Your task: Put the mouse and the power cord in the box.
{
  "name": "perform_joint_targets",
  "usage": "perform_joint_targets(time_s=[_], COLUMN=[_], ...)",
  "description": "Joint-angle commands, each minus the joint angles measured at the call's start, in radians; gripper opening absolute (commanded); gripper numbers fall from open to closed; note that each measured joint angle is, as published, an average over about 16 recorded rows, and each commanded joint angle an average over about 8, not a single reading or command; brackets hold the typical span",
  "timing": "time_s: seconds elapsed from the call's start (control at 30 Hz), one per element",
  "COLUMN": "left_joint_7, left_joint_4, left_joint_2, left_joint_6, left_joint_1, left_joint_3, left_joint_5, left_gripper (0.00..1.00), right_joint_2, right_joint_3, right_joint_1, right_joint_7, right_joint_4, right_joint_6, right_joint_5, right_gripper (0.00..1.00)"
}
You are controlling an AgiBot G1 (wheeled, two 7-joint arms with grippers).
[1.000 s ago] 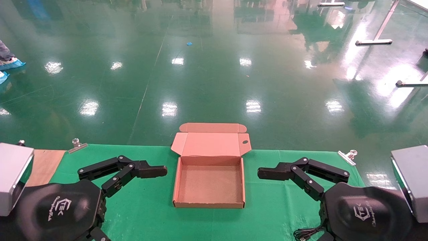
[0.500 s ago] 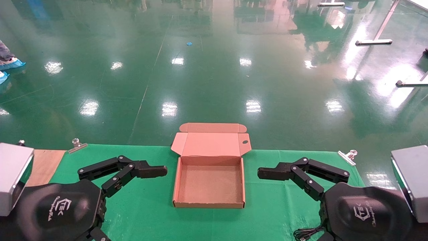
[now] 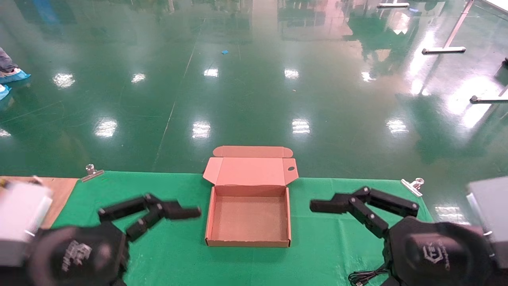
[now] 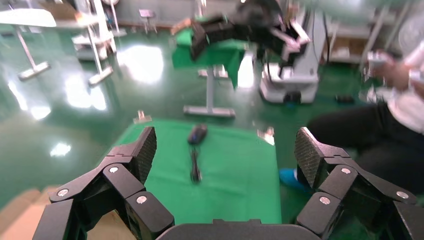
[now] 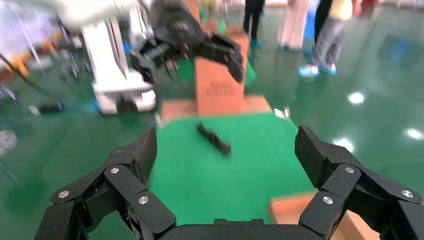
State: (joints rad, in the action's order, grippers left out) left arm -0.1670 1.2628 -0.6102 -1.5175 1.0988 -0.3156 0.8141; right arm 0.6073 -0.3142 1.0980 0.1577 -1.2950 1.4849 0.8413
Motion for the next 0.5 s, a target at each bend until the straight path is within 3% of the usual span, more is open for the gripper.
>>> perform_joint_targets(time_s=[0.03, 0.2, 0.5], left_joint_7=[0.004, 0.042, 0.146], left_joint_4=[0.001, -0.06, -0.229], left_joint_2=[0.002, 0.002, -0.005], left_joint_6=[-0.007, -0.032, -0.043], left_joint_1=[0.008, 0.044, 0.155], left_joint_3=[-0.011, -0.057, -0.179], left_joint_5=[0.029, 0.138, 0.432], left_gripper=[1.0, 1.0, 1.0], right_joint_2=[-0.005, 0.009, 0.073], right_joint_3=[-0.007, -0.07, -0.217], right_joint_1=[0.003, 0.058, 0.197], right_joint_7=[-0.009, -0.041, -0.11], right_joint_4=[-0.006, -0.014, 0.014], right_joint_6=[-0.006, -0.004, -0.019], right_joint_5=[0.031, 0.205, 0.627], right_gripper=[1.0, 1.0, 1.0])
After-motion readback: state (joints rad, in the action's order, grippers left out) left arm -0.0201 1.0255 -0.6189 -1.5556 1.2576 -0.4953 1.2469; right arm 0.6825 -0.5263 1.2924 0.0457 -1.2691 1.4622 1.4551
